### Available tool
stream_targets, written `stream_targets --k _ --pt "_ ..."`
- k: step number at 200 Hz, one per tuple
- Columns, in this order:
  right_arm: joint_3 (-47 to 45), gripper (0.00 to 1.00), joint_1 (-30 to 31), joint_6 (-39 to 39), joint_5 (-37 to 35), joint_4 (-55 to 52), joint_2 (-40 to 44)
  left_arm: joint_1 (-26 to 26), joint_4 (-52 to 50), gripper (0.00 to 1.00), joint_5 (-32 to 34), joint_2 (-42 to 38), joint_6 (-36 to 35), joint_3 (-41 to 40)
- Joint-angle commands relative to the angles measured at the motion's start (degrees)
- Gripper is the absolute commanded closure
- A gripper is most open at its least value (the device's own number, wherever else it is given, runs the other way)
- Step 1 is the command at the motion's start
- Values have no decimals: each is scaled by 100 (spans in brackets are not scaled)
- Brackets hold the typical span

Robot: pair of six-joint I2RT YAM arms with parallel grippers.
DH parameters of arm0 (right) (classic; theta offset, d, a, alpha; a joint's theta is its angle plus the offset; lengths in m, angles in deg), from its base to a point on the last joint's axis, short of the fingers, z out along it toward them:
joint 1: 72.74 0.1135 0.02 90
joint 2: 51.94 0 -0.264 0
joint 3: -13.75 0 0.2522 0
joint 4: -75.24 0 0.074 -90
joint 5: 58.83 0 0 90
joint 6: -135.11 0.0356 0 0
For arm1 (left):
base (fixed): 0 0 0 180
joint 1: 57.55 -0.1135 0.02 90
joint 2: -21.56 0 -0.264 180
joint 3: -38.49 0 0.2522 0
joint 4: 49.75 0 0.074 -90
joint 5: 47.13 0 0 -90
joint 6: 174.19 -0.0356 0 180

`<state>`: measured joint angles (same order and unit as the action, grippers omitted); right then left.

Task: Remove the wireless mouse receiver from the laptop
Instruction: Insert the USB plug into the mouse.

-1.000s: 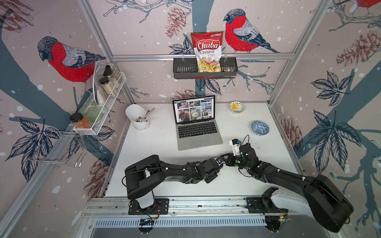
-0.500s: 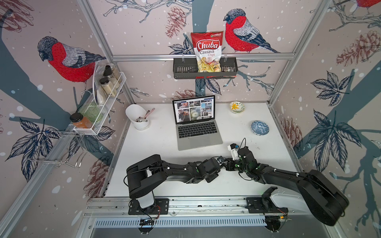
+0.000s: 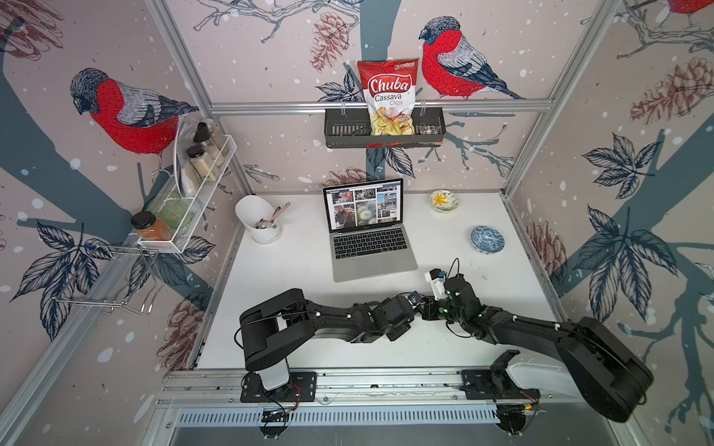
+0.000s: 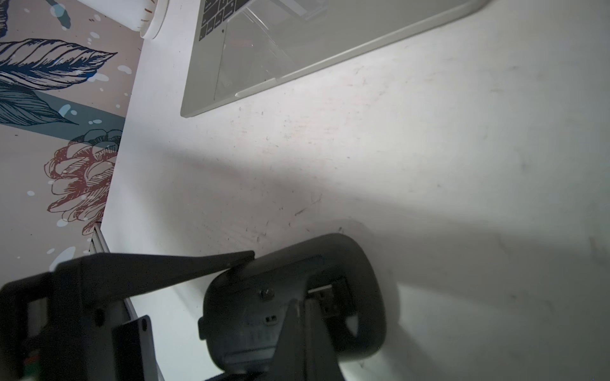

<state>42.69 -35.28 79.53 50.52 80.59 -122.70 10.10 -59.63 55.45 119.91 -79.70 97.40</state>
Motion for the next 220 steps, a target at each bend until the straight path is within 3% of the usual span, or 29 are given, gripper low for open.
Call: stream_targets --k 1,105,220 --pt "-48 100 -23 -58 -81 -13 -37 -10 -742 36 -36 71 -145 -41" --pt "195 100 -116 -232 -103 -154 -7 -14 -751 36 -69 64 -115 -66" --pt "13 100 -120 -120 65 323 -708 -12 -761 36 -72 28 -98 -85"
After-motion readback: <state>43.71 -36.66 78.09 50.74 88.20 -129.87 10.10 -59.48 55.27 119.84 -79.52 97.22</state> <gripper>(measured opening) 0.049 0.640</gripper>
